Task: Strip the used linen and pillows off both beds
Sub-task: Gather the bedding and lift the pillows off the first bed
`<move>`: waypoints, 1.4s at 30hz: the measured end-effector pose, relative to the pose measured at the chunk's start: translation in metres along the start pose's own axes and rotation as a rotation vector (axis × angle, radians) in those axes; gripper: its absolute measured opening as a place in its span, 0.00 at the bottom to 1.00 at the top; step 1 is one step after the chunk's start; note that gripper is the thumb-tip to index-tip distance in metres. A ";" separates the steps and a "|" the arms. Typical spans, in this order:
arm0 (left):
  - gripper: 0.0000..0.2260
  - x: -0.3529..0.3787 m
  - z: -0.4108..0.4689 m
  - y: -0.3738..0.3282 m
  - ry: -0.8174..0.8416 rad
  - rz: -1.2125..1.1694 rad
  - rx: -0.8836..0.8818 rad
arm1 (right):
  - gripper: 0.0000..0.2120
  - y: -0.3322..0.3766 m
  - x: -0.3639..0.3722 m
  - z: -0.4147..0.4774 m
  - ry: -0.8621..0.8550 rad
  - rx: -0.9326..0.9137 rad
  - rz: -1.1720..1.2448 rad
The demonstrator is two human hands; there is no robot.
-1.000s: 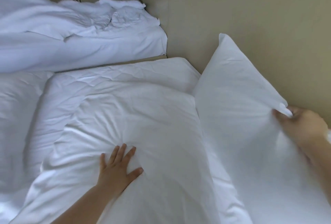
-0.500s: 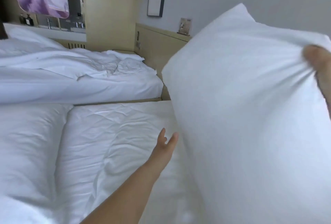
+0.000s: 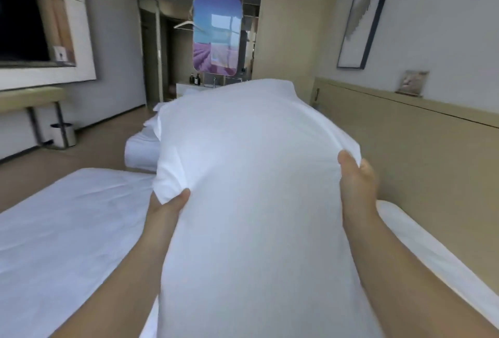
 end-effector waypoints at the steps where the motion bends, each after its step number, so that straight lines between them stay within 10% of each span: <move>1: 0.18 -0.024 0.014 -0.002 -0.042 0.057 0.026 | 0.09 -0.020 0.020 -0.003 0.015 0.032 0.008; 14: 0.32 -0.107 0.062 0.183 -0.050 1.318 -0.387 | 0.11 -0.290 0.045 -0.082 0.556 0.766 -0.715; 20: 0.29 -0.075 0.050 0.167 -0.318 1.095 -0.155 | 0.23 -0.236 -0.021 -0.048 0.339 0.437 -0.691; 24: 0.25 0.010 -0.012 0.178 0.001 0.901 0.157 | 0.25 -0.193 -0.131 -0.032 0.056 0.262 -0.948; 31: 0.29 0.164 -0.074 0.239 0.507 0.638 -0.390 | 0.29 -0.167 -0.303 -0.015 -0.247 0.496 -1.160; 42: 0.33 0.270 -0.068 0.300 0.260 0.767 -0.680 | 0.43 -0.217 -0.487 0.057 -0.287 0.885 -0.780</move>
Point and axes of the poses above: each hand's wrist, its own z-axis towards the middle knuckle, its own x-axis out of the palm, y = z × x, the point moved 1 cm from there along z, towards the middle knuckle, and after that the axes turned 7 degrees about z, right-handed, at the moved point
